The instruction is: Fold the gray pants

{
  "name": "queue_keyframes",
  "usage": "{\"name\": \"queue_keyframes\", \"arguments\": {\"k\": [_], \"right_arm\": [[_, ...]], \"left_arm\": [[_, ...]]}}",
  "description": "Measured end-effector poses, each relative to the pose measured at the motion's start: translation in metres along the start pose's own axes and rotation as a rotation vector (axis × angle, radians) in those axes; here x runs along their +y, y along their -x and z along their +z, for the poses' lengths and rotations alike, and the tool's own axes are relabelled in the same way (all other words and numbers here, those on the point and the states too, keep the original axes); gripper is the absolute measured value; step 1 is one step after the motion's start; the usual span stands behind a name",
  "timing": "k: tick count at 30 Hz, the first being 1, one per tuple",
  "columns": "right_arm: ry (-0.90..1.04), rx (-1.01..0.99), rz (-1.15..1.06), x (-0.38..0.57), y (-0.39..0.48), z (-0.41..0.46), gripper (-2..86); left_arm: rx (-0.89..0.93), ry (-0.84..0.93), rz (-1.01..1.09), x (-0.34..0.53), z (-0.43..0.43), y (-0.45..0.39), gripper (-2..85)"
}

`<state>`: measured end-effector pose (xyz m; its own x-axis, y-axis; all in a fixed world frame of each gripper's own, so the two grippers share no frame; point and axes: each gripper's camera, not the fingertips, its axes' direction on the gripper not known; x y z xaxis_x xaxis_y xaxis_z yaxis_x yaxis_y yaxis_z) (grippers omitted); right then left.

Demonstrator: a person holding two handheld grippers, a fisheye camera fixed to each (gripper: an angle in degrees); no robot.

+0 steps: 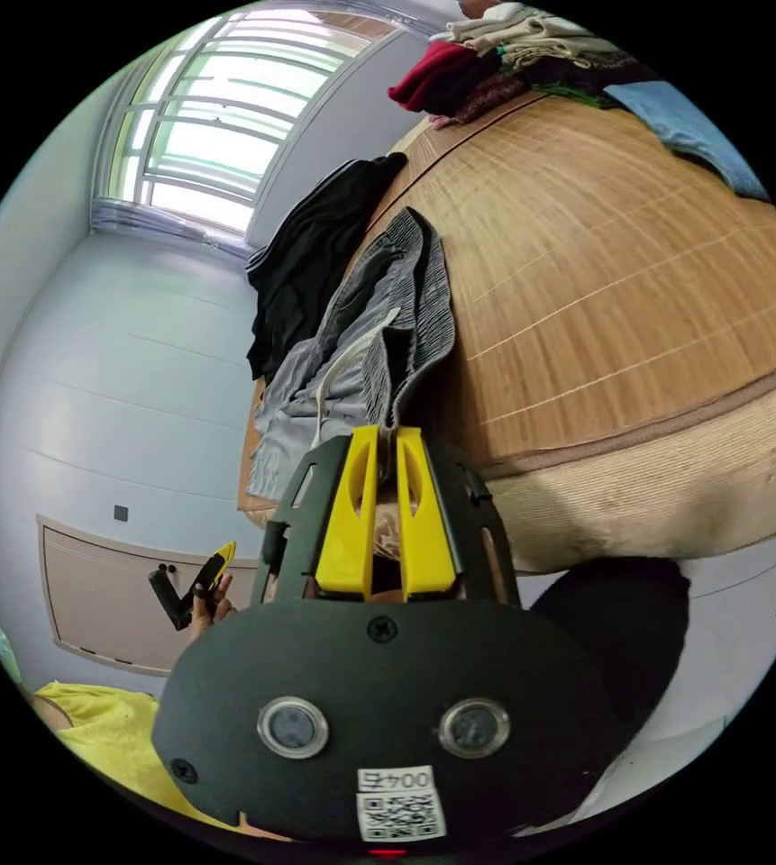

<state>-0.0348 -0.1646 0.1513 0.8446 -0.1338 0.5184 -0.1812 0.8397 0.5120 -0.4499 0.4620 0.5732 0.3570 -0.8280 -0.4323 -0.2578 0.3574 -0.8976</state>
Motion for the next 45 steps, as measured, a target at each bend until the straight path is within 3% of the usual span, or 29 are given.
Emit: {"name": "queue_keyframes", "arguments": {"k": [10, 16, 21, 31, 38, 45], "right_arm": [[-0.072, 0.143, 0.085, 0.006, -0.054, -0.057, 6.4], [-0.204, 0.264, -0.043, 0.017, 0.000, -0.087, 13.5], [-0.060, 0.272, -0.227, -0.008, 0.049, -0.019, 12.5], [0.096, 0.313, -0.305, -0.059, 0.055, 0.092, 9.9], [0.136, 0.286, -0.293, -0.067, 0.044, 0.098, 7.6], [0.157, 0.342, -0.331, -0.066, 0.051, 0.095, 5.5]], "left_arm": [[0.031, 0.047, 0.094, -0.092, -0.001, -0.091, 8.1], [0.047, 0.084, 0.291, -0.200, 0.017, -0.182, 9.1], [0.072, 0.115, 0.512, -0.327, 0.058, -0.292, 10.9], [-0.182, 0.315, 0.953, -0.549, 0.213, -0.523, 13.8], [-0.370, 0.402, 1.183, -0.614, 0.292, -0.576, 13.0], [-0.368, 0.373, 1.231, -0.718, 0.295, -0.572, 1.9]]}}
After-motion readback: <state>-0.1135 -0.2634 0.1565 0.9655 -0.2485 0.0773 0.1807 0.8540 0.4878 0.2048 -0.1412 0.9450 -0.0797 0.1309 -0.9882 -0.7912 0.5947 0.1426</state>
